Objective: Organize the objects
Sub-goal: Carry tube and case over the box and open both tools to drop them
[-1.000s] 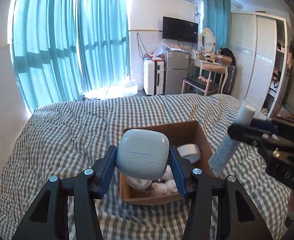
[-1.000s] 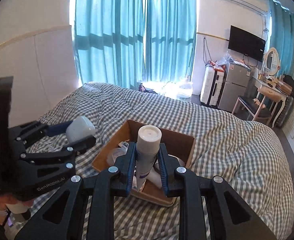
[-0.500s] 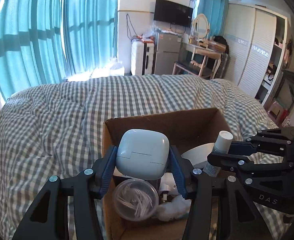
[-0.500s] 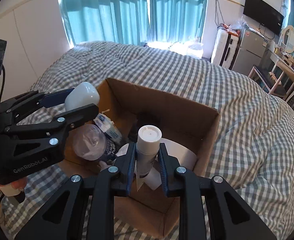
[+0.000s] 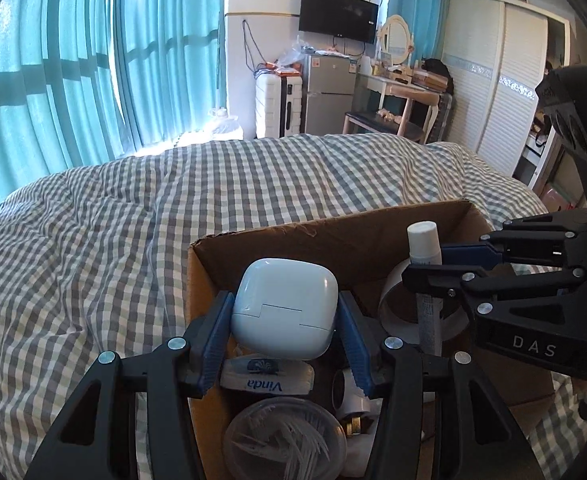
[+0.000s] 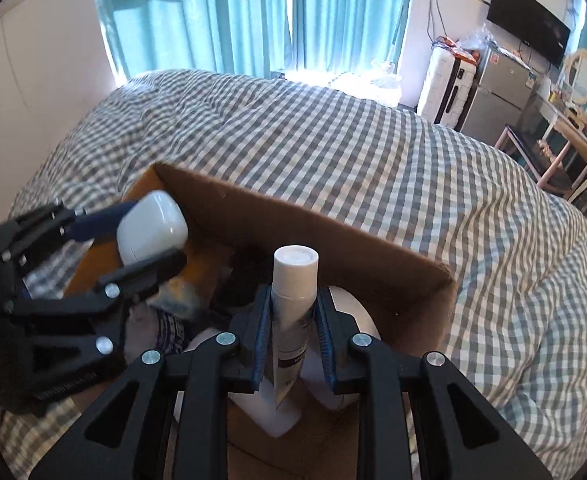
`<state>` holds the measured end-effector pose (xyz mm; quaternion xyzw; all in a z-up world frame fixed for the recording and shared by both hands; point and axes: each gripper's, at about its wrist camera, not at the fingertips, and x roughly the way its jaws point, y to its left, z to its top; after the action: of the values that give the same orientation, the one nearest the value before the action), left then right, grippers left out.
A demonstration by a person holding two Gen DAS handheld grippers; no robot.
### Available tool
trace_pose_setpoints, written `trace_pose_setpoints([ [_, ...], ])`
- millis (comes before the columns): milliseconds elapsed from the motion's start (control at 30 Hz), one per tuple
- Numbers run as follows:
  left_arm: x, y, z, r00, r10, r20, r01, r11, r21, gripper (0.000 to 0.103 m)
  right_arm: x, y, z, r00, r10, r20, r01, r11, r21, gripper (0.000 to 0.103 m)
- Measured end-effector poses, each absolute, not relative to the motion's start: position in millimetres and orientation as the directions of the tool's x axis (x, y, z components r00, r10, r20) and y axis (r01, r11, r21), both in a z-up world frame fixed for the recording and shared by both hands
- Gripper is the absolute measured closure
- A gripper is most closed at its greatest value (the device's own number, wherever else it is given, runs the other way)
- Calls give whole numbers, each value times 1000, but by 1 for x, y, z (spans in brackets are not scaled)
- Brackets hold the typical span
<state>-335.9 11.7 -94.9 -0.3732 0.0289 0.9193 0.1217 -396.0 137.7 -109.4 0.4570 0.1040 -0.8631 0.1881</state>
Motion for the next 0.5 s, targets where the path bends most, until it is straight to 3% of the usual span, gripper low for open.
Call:
trace_pose_setpoints([
  [500, -339, 19, -100, -668, 197, -717, -252, -967, -30, 47, -399, 138, -101, -494, -296, -817, 430, -900, 66, 82],
])
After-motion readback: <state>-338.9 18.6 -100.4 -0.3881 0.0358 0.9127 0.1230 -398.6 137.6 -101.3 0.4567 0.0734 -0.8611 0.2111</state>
